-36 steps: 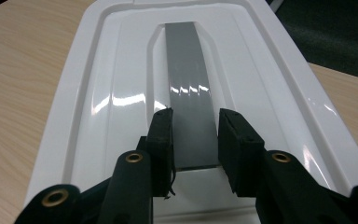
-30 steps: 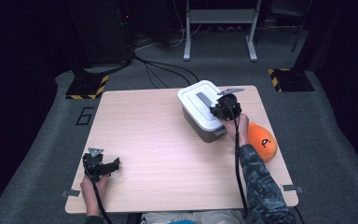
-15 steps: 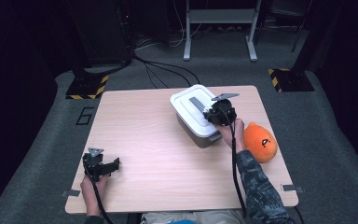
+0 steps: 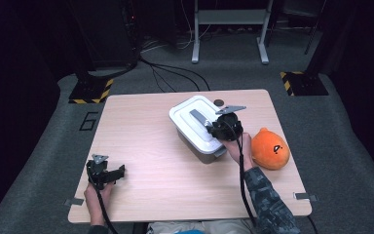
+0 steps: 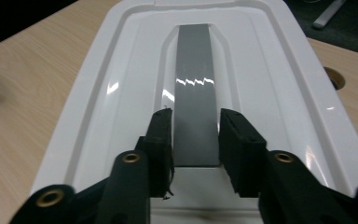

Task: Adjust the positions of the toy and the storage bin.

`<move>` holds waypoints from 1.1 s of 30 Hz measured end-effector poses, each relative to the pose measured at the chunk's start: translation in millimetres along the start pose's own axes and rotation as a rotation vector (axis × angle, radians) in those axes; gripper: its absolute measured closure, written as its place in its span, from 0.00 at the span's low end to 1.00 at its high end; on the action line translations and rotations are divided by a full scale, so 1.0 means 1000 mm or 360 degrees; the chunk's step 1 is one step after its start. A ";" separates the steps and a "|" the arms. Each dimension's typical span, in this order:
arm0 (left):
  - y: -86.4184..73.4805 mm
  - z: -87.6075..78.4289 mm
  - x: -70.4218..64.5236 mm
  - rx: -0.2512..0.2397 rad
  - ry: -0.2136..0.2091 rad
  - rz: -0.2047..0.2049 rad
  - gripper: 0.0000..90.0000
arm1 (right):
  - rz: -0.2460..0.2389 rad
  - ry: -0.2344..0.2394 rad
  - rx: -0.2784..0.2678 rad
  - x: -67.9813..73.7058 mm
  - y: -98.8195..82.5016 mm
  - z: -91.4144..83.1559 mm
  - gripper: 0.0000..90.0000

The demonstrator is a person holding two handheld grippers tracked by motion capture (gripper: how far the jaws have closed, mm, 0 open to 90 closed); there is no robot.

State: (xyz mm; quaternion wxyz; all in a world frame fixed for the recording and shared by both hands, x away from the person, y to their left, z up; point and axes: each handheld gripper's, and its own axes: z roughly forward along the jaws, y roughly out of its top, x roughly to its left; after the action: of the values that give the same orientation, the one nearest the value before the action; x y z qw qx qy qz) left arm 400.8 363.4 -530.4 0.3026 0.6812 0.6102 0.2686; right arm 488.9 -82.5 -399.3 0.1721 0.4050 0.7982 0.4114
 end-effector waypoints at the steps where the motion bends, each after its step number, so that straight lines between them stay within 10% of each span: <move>1: 0.000 0.000 0.000 0.0000 0.0000 0.0000 0.13 | 0.0025 0.0008 -0.0017 -0.002 0.000 -0.002 0.64; 14: 0.000 0.000 0.000 0.0000 0.0000 0.0000 0.14 | 0.0176 -0.0261 -0.0012 -0.053 0.000 -0.014 0.54; 33: 0.000 0.000 0.000 -0.0001 0.0000 0.0002 0.14 | 0.0301 -0.0081 -0.0015 -0.059 -0.021 -0.025 0.72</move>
State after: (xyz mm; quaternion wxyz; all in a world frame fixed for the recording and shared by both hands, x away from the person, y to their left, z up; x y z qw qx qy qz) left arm 400.6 363.3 -530.4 0.3027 0.6814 0.6097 0.2689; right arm 499.6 -148.6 -404.4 0.1547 0.4882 0.7498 0.4190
